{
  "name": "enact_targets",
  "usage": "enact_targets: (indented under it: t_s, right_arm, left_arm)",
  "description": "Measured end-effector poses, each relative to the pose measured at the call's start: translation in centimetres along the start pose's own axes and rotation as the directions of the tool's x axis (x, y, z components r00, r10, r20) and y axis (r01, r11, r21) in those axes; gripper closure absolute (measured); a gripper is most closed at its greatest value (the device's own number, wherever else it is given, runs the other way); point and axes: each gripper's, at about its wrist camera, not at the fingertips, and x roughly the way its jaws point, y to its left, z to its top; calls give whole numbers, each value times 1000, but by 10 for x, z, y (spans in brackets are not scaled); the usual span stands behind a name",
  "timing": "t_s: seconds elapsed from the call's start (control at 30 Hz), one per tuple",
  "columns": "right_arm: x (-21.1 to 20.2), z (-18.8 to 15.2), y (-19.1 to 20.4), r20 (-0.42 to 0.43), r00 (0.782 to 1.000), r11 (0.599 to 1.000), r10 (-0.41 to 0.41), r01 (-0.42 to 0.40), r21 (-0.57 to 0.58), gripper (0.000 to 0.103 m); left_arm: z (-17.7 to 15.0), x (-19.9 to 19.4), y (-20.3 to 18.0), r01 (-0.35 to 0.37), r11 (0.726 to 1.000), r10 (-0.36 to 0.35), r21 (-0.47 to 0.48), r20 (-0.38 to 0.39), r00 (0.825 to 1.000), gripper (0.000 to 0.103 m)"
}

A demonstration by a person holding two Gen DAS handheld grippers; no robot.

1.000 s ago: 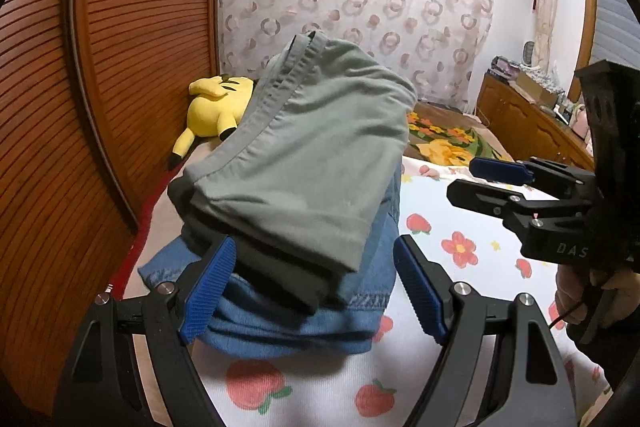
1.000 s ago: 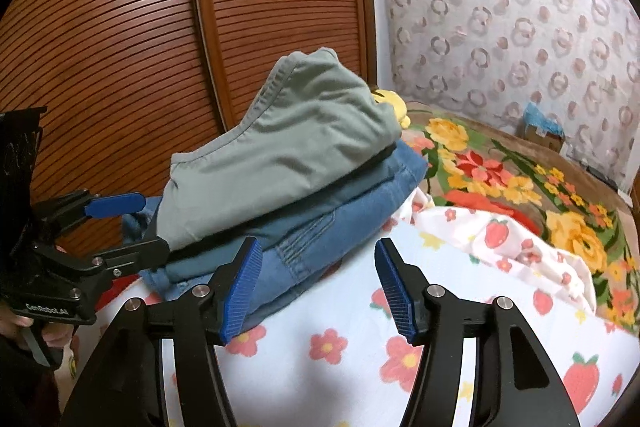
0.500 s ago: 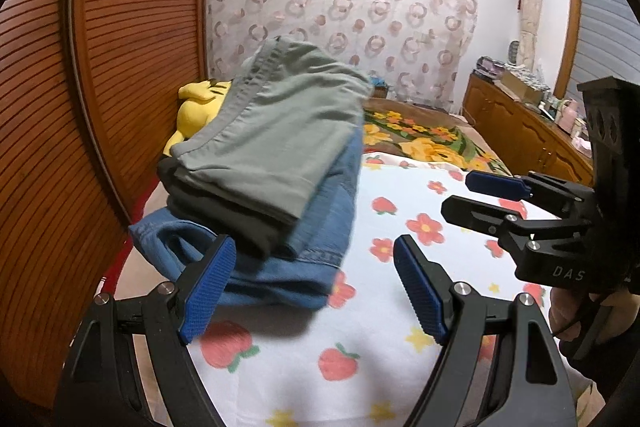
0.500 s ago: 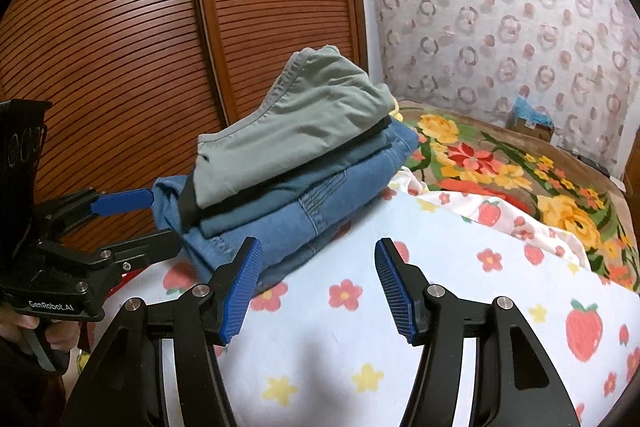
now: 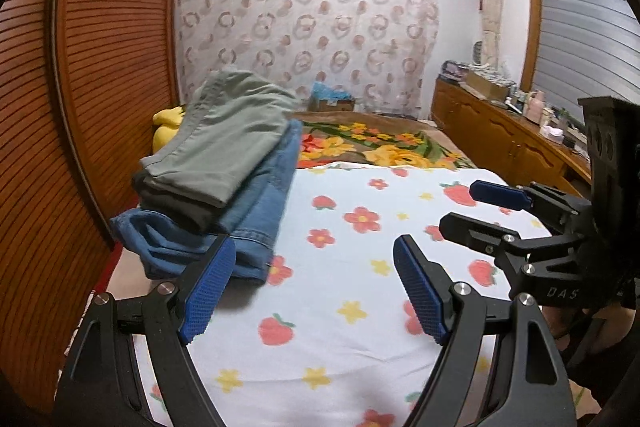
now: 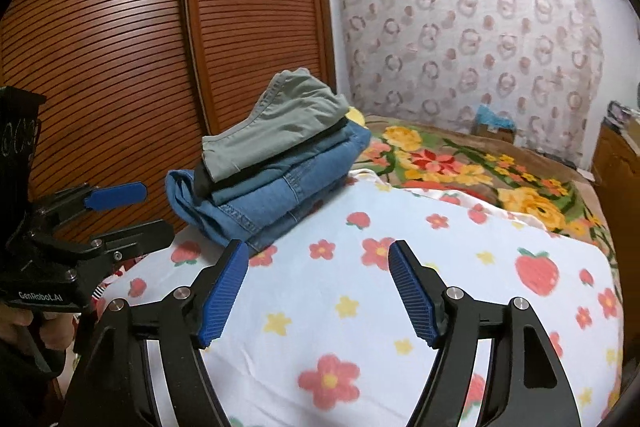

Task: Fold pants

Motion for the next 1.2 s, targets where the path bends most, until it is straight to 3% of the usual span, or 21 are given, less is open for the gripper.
enact_targets:
  t_s: [0.33, 0.7, 0.9, 1.2]
  right_arm:
    - [-60, -35, 15, 23, 994, 992, -111, 110, 57, 28]
    - [-126, -63, 39, 44, 972, 967, -230, 223, 126, 28]
    - [-143, -66, 40, 52, 964, 952, -259, 246, 180, 28]
    - [-154, -64, 60, 83, 951, 940, -297, 275, 201, 28]
  left_arm:
    - [-11, -24, -37, 56, 998, -57, 41, 18, 998, 21]
    - [-23, -43, -79, 97, 993, -98, 67, 6, 995, 21]
    - [-25, -48, -91, 116, 991, -116, 67, 2, 993, 21]
    - [-15, -66, -92, 108, 992, -112, 60, 57, 992, 21]
